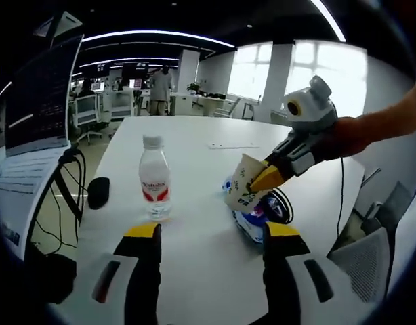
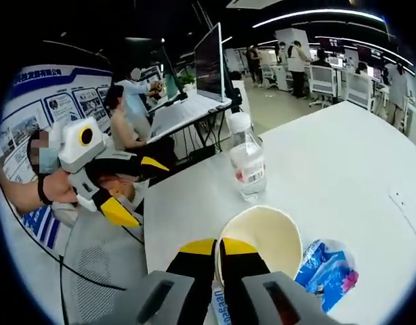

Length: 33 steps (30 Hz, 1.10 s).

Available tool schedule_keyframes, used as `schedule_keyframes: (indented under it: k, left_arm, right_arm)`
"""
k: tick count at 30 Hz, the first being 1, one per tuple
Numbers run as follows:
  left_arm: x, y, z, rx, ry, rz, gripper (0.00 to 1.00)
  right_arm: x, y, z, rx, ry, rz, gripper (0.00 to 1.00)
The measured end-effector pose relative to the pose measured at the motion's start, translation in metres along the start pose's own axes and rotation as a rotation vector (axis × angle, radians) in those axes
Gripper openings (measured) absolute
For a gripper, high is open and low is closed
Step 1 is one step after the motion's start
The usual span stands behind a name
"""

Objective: Arrange the tabletop items into an orderly group along one side of the table until the central work area is clear of visible clutter.

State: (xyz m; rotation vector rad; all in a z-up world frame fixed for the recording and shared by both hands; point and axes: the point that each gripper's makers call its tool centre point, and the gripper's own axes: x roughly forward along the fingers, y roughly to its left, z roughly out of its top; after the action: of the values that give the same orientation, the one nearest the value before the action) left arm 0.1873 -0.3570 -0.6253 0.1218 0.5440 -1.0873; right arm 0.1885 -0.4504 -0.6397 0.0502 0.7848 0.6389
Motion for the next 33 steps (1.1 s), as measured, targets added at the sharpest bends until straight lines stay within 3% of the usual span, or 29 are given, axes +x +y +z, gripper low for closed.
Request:
schedule_keyframes:
  k: [11, 18, 27, 33]
  left_arm:
    - [-0.003, -0.003, -0.005, 0.005, 0.011, 0.003, 0.64]
    - [-0.005, -0.007, -0.004, 0.000, 0.002, 0.004, 0.64]
    - [-0.009, -0.008, -0.006, -0.005, 0.007, 0.012, 0.63]
    - [-0.012, -0.007, -0.008, -0.017, 0.006, 0.022, 0.63]
  right_arm:
    - [0.041, -0.026, -0.004, -0.184, 0.164, -0.042, 0.00]
    - [0.065, -0.041, -0.002, -0.224, 0.242, -0.061, 0.00]
    - [0.093, -0.054, 0.007, -0.303, 0.285, -0.075, 0.00]
    - [0.096, -0.056, 0.006, -0.375, 0.329, -0.088, 0.00]
